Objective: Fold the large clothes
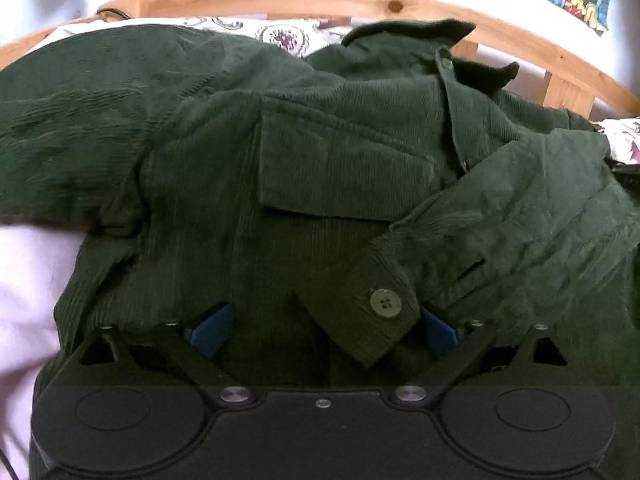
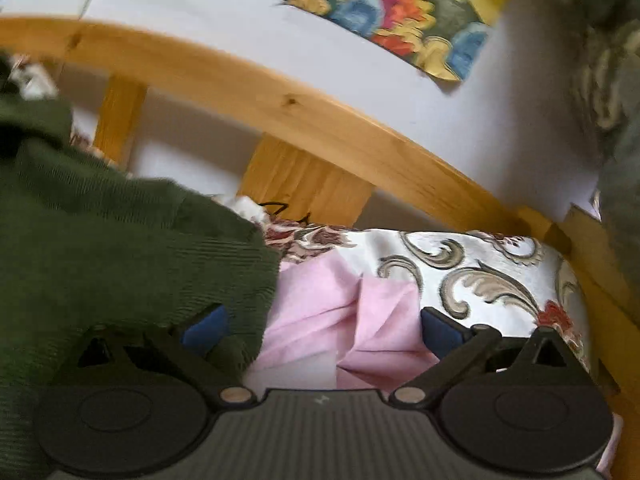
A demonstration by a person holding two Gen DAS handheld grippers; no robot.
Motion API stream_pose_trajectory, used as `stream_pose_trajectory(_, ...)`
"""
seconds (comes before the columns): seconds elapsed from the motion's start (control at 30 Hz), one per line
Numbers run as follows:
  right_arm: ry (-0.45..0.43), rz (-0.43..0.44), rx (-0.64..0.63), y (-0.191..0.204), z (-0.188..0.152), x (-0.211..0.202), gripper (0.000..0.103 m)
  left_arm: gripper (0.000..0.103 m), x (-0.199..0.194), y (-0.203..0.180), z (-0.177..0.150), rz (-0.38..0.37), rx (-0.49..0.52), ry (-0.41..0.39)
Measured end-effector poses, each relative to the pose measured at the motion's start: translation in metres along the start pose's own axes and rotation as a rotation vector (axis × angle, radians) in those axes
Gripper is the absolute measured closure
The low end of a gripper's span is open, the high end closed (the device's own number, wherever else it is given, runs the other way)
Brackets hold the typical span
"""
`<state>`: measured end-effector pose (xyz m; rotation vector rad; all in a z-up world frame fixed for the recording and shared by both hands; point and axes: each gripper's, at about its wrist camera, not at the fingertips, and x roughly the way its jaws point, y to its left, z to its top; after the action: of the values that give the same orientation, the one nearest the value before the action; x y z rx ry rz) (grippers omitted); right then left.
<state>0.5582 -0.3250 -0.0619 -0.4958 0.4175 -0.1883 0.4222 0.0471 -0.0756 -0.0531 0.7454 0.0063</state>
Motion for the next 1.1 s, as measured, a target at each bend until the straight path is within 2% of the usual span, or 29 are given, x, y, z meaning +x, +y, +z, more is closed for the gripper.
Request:
stream_pose_trajectory(0.1,0.001,-0.002,0.003,-0.005,-0.003,0.004,0.001,0.005,0.0,-0.002,0.003,0.003,0.015,0.007)
stream_pose_trajectory(0.17,0.007,-0.038,0.012,-0.01,0.005,0.0,0.001,0.006,-0.005,0.001,0.005,-0.012,0.002,0.014)
stream_pose_trajectory(0.23,-0.036,-0.082,0.073,-0.019,0.016,-0.014,0.001,0.006,-0.014,0.003,0.006,-0.038,-0.01,-0.013)
stream_pose_trajectory(0.33,-0.092,-0.042,0.103,-0.019,0.023,-0.033,0.001,0.004,-0.03,0.003,-0.001,-0.034,0.026,-0.065)
stream_pose_trajectory(0.47,-0.09,0.004,-0.065,0.017,0.004,-0.041,0.001,0.002,-0.027,0.0,-0.009,0.024,0.08,-0.027)
stream_pose_trajectory(0.53,-0.094,-0.035,-0.161,0.036,-0.015,-0.038,0.001,0.001,-0.023,0.006,-0.009,0.013,0.043,0.004)
stream_pose_trajectory(0.6,-0.122,-0.04,-0.159,0.037,-0.02,-0.039,0.001,0.001,-0.023,0.014,-0.008,-0.013,-0.004,0.027)
stream_pose_trajectory(0.67,-0.092,-0.046,-0.153,0.036,-0.01,-0.043,0.001,0.001,-0.029,0.02,-0.006,-0.034,-0.02,0.032)
stream_pose_trajectory(0.73,-0.112,-0.054,-0.16,0.037,-0.001,-0.06,0.001,0.001,-0.038,0.025,-0.006,-0.056,-0.024,0.031)
stream_pose_trajectory(0.87,-0.247,0.026,-0.162,0.054,0.012,-0.107,0.001,0.001,-0.063,0.035,-0.007,-0.108,-0.056,-0.063)
stream_pose_trajectory(0.93,-0.281,0.144,-0.177,0.074,0.018,-0.123,0.001,0.001,-0.067,0.037,-0.002,-0.111,-0.067,-0.112)
stream_pose_trajectory(0.97,-0.295,0.204,-0.183,0.086,0.021,-0.127,0.0,0.001,-0.065,0.037,0.002,-0.099,-0.067,-0.118)
stream_pose_trajectory(1.03,-0.322,0.264,-0.188,0.108,0.025,-0.128,0.001,0.001,-0.054,0.033,0.009,-0.074,-0.057,-0.112)
stream_pose_trajectory(1.1,-0.309,0.282,-0.21,0.127,0.029,-0.121,0.001,0.002,-0.035,0.025,0.013,0.014,-0.029,-0.053)
